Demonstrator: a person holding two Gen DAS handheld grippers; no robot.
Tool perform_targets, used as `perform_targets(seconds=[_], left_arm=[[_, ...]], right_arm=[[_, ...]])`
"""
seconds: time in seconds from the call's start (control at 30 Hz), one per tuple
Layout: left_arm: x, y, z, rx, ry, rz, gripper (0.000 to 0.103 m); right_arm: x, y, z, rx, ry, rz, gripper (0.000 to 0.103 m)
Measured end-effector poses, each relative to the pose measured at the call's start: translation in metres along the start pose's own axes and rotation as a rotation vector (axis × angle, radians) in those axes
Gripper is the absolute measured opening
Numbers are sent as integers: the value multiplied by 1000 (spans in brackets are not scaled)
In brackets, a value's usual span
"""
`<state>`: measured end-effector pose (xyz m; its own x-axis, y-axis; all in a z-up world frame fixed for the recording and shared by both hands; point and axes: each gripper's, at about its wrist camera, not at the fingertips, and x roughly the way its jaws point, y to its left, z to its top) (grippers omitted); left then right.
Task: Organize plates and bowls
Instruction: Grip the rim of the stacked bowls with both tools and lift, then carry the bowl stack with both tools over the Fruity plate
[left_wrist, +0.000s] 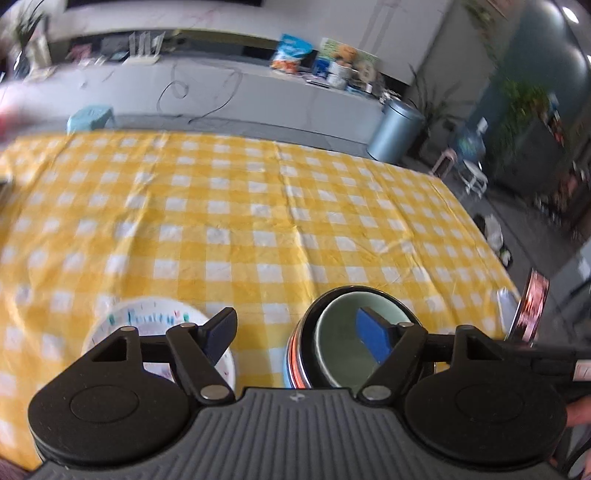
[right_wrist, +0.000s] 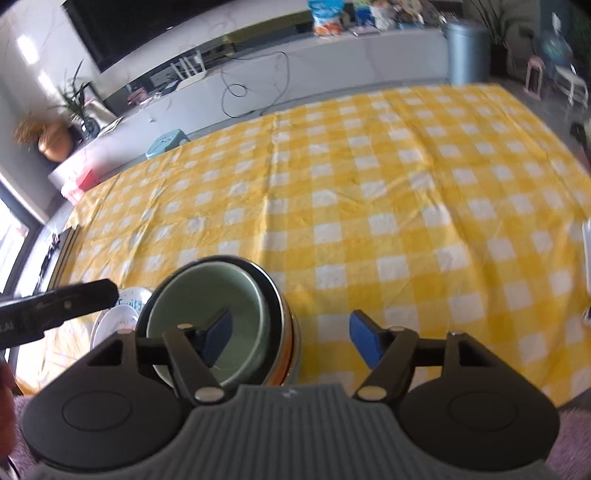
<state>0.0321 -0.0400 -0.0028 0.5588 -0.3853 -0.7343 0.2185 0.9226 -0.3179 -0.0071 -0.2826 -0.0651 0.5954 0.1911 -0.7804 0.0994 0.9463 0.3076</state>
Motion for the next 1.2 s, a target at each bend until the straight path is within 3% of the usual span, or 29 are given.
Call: perform_targets(seconds=[0.17, 0.27, 0.77, 1.0, 1.2], left_arm=[[18, 25, -16, -219, 21, -55, 87], [26, 32, -23, -297, 29, -89, 87], [61, 32, -36, -364, 94, -135, 85], [75, 33, -40, -379, 145, -151, 79], [81, 34, -40, -383, 176, -139, 61]], right_arm=[[20, -12, -14, 121, 32, 42, 70], [32, -18, -23, 196, 61, 86, 70], [57, -36, -29, 325, 104, 232, 69], [67, -40, -30, 358, 116, 276, 62], [67, -42, -30, 379, 121, 274, 56]])
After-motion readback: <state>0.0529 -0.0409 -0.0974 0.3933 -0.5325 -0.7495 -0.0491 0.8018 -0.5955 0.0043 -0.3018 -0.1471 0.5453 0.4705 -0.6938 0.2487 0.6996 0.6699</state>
